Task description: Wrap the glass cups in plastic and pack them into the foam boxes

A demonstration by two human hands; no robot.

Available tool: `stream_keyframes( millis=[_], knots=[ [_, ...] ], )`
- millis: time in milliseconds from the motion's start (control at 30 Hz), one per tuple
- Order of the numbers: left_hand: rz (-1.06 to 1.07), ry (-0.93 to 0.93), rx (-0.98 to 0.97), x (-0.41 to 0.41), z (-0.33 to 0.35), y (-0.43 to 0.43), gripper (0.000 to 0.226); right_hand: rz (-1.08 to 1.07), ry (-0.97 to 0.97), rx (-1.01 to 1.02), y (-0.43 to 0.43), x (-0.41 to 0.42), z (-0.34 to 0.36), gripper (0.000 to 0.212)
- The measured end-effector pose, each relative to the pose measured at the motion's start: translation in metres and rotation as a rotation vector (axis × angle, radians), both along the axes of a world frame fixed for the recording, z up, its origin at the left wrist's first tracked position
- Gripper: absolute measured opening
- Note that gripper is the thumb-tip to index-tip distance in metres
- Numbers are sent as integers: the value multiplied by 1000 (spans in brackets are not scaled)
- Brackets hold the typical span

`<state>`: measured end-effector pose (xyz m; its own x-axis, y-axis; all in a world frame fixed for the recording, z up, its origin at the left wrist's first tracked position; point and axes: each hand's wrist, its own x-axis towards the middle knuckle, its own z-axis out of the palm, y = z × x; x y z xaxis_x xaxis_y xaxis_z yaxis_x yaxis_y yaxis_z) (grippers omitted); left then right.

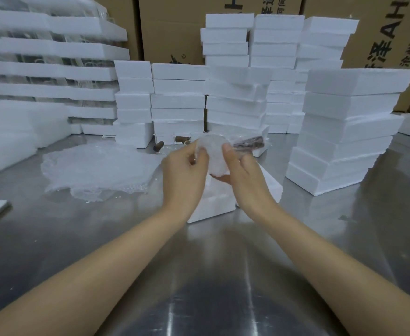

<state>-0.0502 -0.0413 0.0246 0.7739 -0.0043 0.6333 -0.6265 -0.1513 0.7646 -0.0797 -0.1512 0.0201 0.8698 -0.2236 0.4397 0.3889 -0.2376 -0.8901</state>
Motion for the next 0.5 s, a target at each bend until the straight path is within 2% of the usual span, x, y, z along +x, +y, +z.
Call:
stream_keyframes(
  millis=[67, 100, 167, 233, 300, 367, 433, 500],
  knots=[
    [-76, 26, 51, -5, -2, -4, 11, -134, -24, 25, -7, 1, 2, 45],
    [-46, 35, 136, -7, -2, -5, 13, -185, -29, 36, -11, 2, 3, 40],
    [14, 41, 314, -6, -3, -5, 44, -218, -30, 22, -18, 4, 5, 32],
    [-51, 36, 329, -1, 0, -4, 52, -209, -19, -1, -24, 4, 6, 27],
    [-195, 35, 302, 4, 3, 1, 48, -212, -10, -71, -26, 5, 5, 24],
    [-266, -17, 371, 7, 5, 5, 44, -236, -8, -178, -25, 7, 2, 25],
    [-244, -153, 435, 6, 5, 7, 20, -249, 0, -202, -23, 8, 2, 25],
    [-186, -205, 437, 6, 5, 6, 19, -266, -4, -220, -22, 9, 3, 14]
  ],
)
